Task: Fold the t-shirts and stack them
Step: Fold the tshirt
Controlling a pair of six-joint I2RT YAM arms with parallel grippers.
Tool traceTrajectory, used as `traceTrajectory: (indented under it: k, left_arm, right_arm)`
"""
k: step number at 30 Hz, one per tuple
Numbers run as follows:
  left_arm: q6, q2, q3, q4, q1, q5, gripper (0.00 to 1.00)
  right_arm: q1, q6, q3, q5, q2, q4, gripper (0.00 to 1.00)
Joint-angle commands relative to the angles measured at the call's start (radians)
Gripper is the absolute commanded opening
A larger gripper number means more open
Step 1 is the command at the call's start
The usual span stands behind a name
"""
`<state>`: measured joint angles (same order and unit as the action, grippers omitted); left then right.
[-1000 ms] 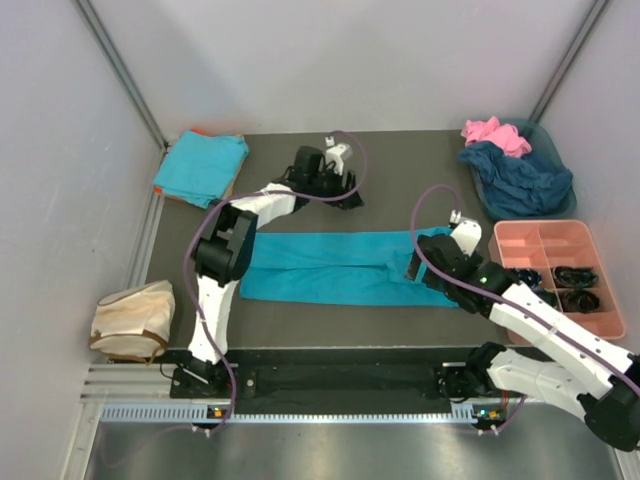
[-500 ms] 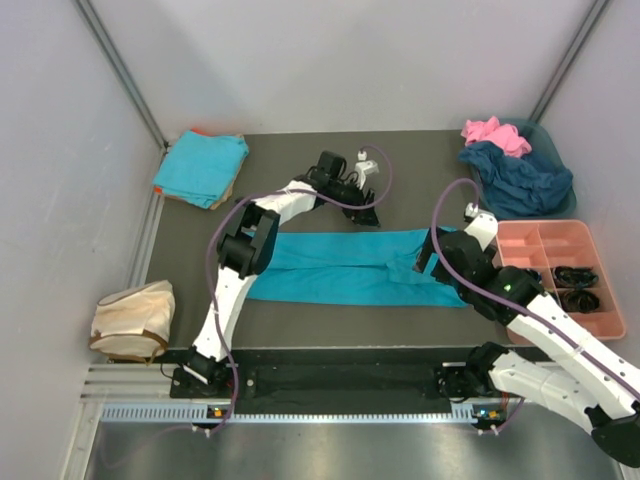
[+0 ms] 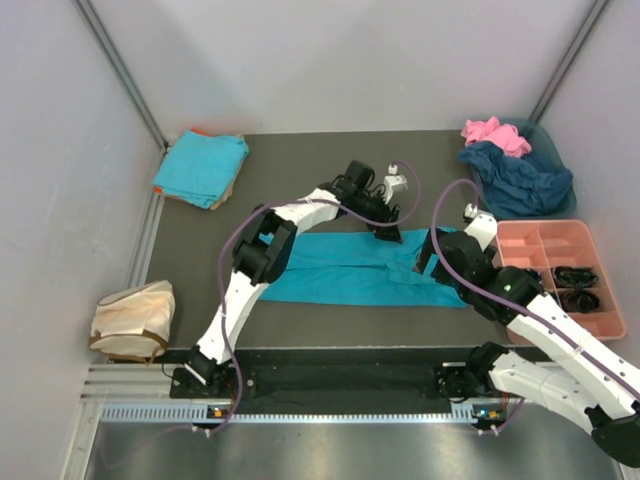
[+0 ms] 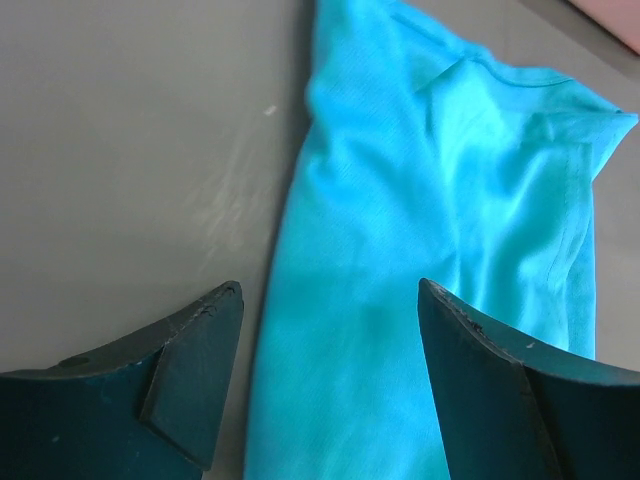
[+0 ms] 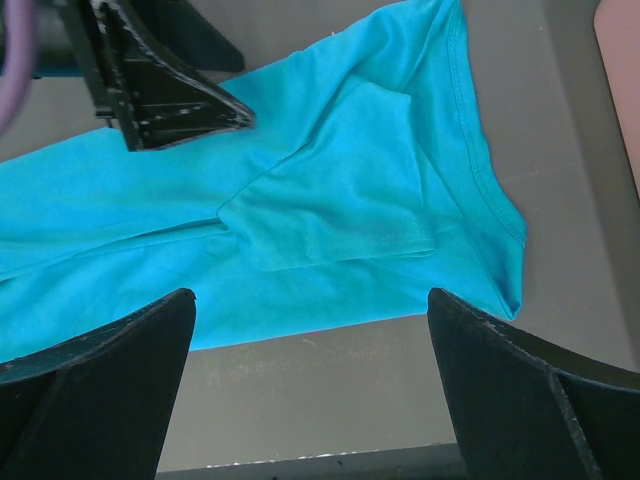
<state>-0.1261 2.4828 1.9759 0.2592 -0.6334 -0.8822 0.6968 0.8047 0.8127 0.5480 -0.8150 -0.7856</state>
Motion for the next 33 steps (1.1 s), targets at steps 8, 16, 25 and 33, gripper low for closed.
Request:
traceTrajectory:
  k: [8, 16, 25, 33]
  left_arm:
    - [0.058, 0.117, 0.089, -0.003, -0.045, 0.043, 0.76]
    - [0.083, 0.151, 0.121, 0.011, -0.046, 0.054, 0.58]
    - [0.046, 0.179, 0.155, 0.074, -0.057, 0.038, 0.51]
    - [-0.012, 0.183, 0.178, 0.172, -0.078, 0.077, 0.48]
  right_arm:
    - [-0.01, -0.004, 0.002, -0.006, 0.022, -0.003, 0.99]
    - [-0.01, -0.004, 0.002, -0.005, 0.03, -0.009, 0.99]
    - [-0.01, 0.005, -0.009, 0.003, 0.045, -0.015, 0.99]
    - [-0.01, 0.01, -0.015, -0.002, 0.042, -0.006, 0.99]
